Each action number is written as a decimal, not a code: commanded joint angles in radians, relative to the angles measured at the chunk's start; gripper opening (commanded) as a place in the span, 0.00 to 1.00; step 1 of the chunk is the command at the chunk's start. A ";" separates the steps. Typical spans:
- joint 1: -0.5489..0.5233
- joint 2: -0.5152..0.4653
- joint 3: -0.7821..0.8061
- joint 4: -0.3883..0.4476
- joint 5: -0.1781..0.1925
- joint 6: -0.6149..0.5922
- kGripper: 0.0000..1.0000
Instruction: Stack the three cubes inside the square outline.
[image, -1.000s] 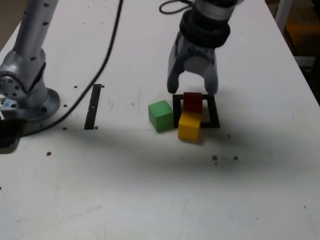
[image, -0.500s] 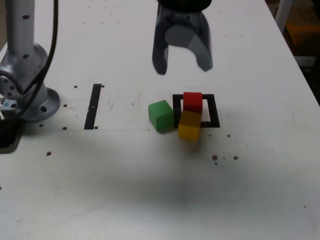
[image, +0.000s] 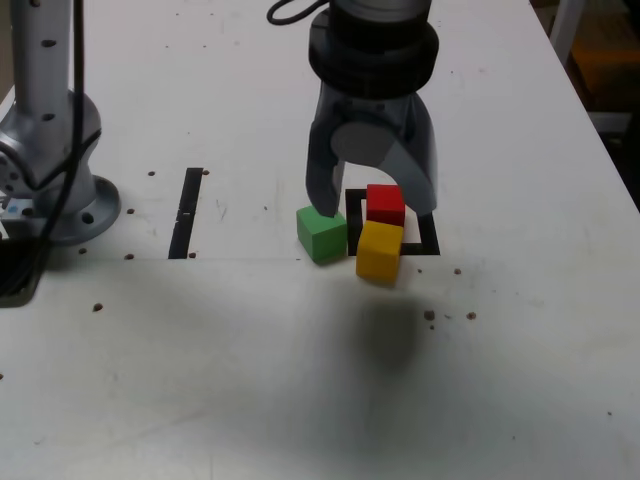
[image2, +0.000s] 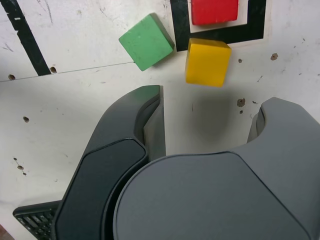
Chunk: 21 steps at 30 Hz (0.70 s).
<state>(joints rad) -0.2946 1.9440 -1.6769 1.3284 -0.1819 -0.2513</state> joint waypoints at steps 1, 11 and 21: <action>-0.003 0.013 0.001 -0.004 0.000 -0.002 0.71; -0.003 0.086 -0.006 -0.027 -0.015 0.015 0.71; 0.000 0.125 0.007 -0.051 -0.034 0.030 0.71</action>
<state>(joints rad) -0.2962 2.0656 -1.6734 1.2776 -0.2145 -0.2234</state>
